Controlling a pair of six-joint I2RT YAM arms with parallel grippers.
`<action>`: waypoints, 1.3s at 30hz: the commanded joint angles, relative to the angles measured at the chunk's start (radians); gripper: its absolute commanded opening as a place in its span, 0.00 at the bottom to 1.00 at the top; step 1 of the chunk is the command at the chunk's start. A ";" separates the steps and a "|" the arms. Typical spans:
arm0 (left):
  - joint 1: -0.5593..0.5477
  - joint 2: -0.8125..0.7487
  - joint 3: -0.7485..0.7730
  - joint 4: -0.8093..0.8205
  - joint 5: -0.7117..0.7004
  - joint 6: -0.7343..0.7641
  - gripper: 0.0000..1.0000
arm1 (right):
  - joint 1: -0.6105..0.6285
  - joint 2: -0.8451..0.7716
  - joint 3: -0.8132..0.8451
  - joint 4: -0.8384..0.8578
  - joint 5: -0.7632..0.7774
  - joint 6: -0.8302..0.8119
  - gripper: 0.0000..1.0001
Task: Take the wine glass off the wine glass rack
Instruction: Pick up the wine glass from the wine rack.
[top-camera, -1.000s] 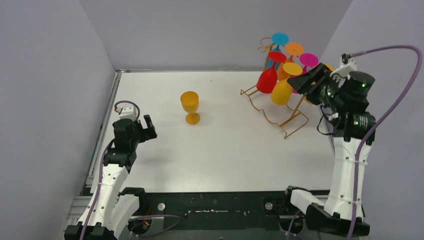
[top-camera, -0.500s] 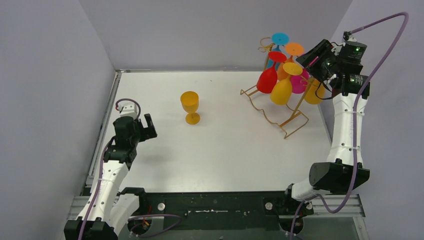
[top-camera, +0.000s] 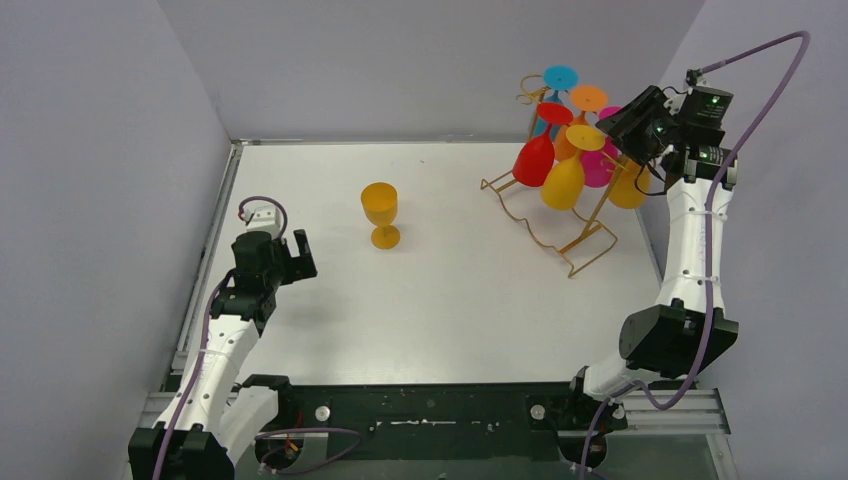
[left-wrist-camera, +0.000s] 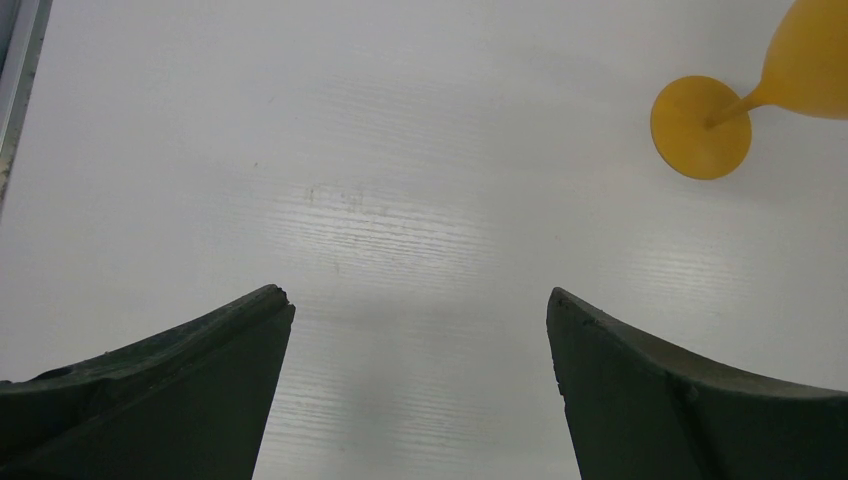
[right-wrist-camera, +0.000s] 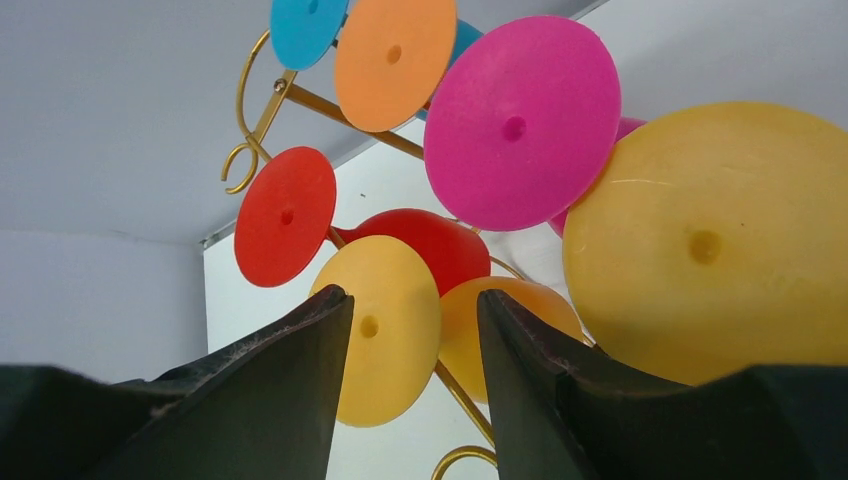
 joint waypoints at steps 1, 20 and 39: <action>-0.001 0.000 0.049 0.032 0.008 0.014 0.97 | -0.008 0.013 0.009 0.065 -0.042 0.003 0.49; -0.005 0.009 0.044 0.047 0.018 0.019 0.97 | -0.008 0.034 -0.040 0.102 -0.086 0.032 0.39; -0.008 0.000 0.034 0.054 0.034 0.022 0.97 | -0.024 -0.028 -0.113 0.177 -0.121 0.087 0.14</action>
